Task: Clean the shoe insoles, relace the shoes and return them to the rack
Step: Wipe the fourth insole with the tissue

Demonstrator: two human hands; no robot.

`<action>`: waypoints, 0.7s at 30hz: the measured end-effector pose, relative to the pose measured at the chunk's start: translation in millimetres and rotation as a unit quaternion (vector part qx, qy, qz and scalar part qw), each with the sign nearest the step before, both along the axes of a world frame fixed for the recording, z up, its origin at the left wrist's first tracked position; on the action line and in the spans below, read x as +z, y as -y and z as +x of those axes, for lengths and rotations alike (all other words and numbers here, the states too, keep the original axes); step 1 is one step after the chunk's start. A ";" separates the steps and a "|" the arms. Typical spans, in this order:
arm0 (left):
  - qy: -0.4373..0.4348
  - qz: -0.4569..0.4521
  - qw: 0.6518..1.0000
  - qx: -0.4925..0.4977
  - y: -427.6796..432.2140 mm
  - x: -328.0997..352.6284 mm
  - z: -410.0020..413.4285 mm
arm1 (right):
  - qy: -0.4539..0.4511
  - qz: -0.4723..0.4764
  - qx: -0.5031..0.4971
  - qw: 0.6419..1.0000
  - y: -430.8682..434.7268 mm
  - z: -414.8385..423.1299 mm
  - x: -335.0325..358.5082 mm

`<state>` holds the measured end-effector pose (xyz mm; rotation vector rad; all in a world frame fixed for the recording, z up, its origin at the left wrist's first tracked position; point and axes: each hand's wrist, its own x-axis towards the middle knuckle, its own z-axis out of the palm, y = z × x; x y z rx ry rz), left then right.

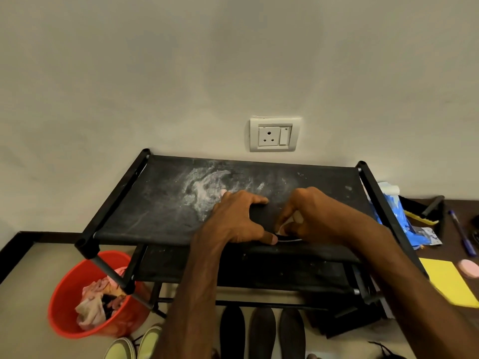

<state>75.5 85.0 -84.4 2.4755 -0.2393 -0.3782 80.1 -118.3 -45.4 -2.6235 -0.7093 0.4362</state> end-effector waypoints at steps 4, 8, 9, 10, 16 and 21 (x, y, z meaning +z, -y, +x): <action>-0.003 -0.003 1.000 0.007 0.2 -0.5 1.2 | 0.023 -0.002 -0.017 1.000 -0.7 0.4 -3.5; -0.008 -0.006 1.000 0.011 1.3 -1.5 2.0 | 0.110 0.029 -0.052 0.992 -14.0 1.9 -15.5; -0.010 -0.010 1.000 0.014 1.3 -1.5 1.7 | 0.117 0.026 -0.054 0.991 -16.0 2.9 -16.5; -0.013 -0.014 1.000 0.016 1.1 -1.7 1.7 | 0.113 0.019 -0.053 0.992 -16.9 3.0 -15.1; -0.003 -0.009 1.000 0.017 1.0 0.0 -1.1 | -0.009 -0.029 0.000 1.000 -3.0 -4.6 3.8; -0.009 0.003 1.000 0.013 1.6 0.8 -0.2 | 0.063 -0.003 -0.060 0.996 -9.5 1.5 -9.9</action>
